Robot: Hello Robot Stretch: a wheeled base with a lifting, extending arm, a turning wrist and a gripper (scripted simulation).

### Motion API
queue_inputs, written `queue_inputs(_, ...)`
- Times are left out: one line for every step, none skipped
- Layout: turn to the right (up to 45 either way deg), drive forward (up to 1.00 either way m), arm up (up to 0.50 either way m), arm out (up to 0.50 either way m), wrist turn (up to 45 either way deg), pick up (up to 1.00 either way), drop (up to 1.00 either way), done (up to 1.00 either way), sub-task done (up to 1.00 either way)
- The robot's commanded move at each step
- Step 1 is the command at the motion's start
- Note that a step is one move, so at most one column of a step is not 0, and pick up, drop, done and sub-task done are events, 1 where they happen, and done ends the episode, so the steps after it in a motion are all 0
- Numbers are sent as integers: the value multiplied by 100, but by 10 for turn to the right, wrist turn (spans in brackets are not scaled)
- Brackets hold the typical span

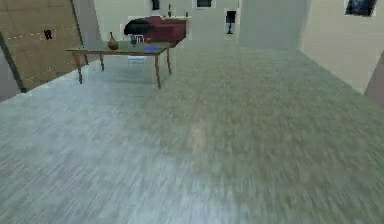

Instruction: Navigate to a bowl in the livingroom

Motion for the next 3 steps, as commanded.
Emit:
queue_inputs(0,100,0,0,0,0,0,0,0)
queue_inputs(0,100,0,0,0,0,0,0,0)
queue_inputs(30,0,0,0,0,0,0,0,0)
